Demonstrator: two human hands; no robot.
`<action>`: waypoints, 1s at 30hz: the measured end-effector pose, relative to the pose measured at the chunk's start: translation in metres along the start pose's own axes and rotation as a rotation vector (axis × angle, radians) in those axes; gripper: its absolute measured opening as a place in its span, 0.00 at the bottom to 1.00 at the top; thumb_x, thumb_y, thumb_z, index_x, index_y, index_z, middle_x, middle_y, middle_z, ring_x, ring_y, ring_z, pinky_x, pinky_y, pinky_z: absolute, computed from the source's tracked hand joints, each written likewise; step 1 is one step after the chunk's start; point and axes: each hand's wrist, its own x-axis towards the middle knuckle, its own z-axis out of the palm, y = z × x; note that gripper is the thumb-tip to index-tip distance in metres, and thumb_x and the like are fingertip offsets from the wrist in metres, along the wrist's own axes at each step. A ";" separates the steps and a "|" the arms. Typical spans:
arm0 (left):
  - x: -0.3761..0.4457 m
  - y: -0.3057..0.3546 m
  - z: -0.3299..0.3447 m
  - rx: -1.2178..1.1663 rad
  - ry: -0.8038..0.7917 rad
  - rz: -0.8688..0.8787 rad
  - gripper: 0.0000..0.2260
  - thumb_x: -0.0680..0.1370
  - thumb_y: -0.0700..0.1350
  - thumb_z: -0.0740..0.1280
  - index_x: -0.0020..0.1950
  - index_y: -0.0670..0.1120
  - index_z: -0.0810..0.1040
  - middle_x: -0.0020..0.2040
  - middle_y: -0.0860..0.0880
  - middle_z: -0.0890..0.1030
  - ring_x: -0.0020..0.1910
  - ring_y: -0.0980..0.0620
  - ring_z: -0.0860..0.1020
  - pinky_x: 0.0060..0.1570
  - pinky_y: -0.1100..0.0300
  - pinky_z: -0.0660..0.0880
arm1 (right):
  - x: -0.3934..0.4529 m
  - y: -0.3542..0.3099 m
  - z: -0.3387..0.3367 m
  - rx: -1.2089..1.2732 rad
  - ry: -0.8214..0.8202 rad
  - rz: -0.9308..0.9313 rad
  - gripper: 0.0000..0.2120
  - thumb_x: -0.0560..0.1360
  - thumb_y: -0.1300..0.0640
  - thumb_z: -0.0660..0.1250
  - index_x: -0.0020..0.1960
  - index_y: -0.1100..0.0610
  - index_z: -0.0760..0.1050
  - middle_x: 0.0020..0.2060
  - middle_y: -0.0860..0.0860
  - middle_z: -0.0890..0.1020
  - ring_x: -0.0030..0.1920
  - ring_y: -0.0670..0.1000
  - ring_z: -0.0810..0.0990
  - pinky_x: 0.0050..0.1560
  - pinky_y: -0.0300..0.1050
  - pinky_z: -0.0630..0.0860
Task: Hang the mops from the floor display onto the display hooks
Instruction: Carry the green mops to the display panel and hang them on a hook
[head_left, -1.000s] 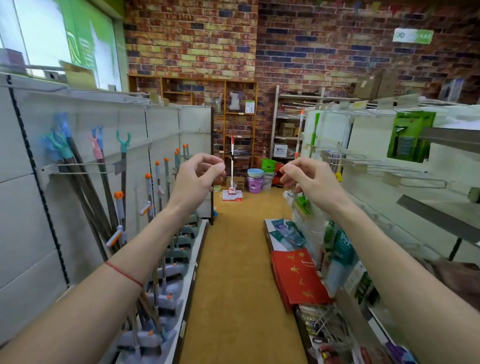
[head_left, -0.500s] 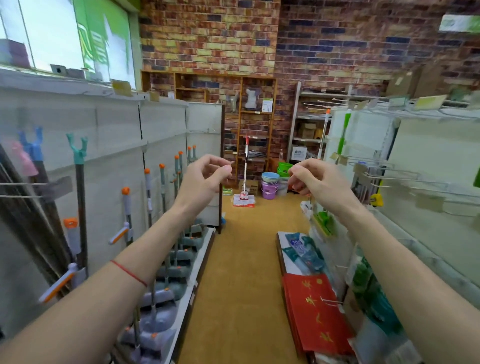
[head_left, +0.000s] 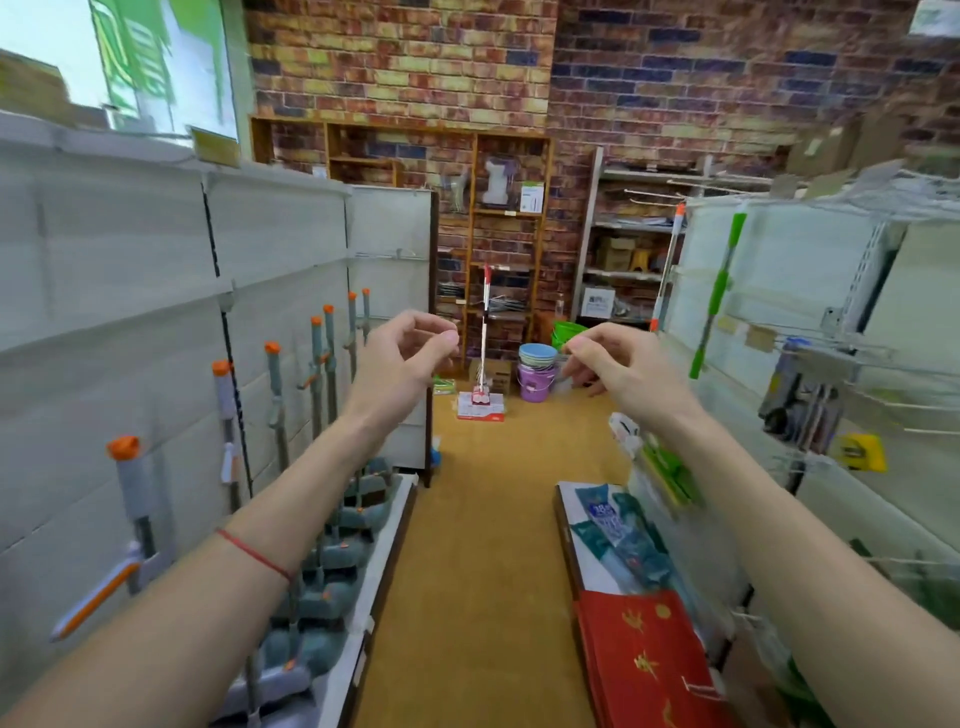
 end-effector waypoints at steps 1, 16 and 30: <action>0.019 -0.014 0.002 -0.003 -0.012 -0.006 0.01 0.81 0.46 0.69 0.52 0.51 0.80 0.47 0.49 0.85 0.48 0.52 0.84 0.45 0.63 0.77 | 0.019 0.009 0.007 -0.007 0.007 0.010 0.07 0.83 0.51 0.65 0.51 0.50 0.81 0.43 0.49 0.87 0.42 0.44 0.85 0.39 0.35 0.79; 0.261 -0.169 0.053 -0.050 -0.064 0.000 0.02 0.82 0.44 0.68 0.52 0.49 0.81 0.48 0.45 0.86 0.48 0.50 0.84 0.40 0.68 0.78 | 0.263 0.143 0.071 -0.003 0.038 0.055 0.07 0.83 0.51 0.65 0.53 0.52 0.80 0.42 0.50 0.88 0.41 0.47 0.86 0.42 0.41 0.82; 0.480 -0.291 0.161 -0.037 0.009 0.001 0.03 0.82 0.43 0.68 0.53 0.46 0.81 0.48 0.45 0.86 0.45 0.53 0.84 0.37 0.69 0.77 | 0.510 0.310 0.066 0.011 0.015 -0.020 0.09 0.83 0.51 0.65 0.54 0.55 0.81 0.42 0.50 0.87 0.43 0.47 0.86 0.50 0.50 0.83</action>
